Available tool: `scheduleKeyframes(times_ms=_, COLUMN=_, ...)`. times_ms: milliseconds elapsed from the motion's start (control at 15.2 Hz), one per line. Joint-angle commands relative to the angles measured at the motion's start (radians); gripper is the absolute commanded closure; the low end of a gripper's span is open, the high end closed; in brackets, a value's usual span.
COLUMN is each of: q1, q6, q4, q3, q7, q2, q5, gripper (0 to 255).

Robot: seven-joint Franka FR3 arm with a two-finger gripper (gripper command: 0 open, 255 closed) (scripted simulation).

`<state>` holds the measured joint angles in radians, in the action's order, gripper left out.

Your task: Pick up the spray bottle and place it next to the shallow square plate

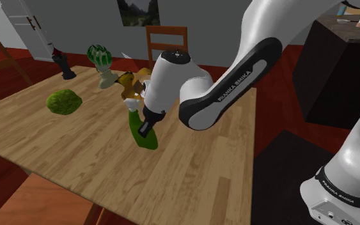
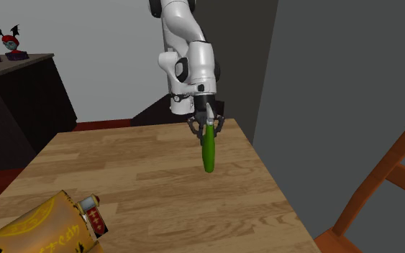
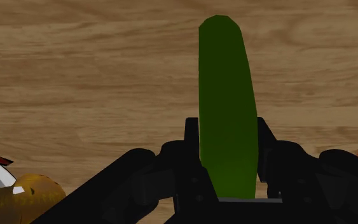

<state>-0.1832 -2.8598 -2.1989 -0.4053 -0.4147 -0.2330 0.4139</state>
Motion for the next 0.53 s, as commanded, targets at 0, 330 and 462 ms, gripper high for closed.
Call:
scheduleKeyframes(times_ms=0, q1=0.009, q6=0.022, q4=0.007, q3=-0.017, q7=0.02, q2=0.017, q5=-0.027, gripper=255)
scheduleKeyframes(times_ms=330, q1=0.037, q6=0.076, q4=0.018, q3=-0.055, q7=0.081, q2=0.065, q5=-0.105, gripper=255)
scheduleKeyframes(times_ms=462, q1=0.045, q6=0.098, q4=0.025, q3=-0.066, q7=0.104, q2=0.083, q5=-0.133, gripper=255)
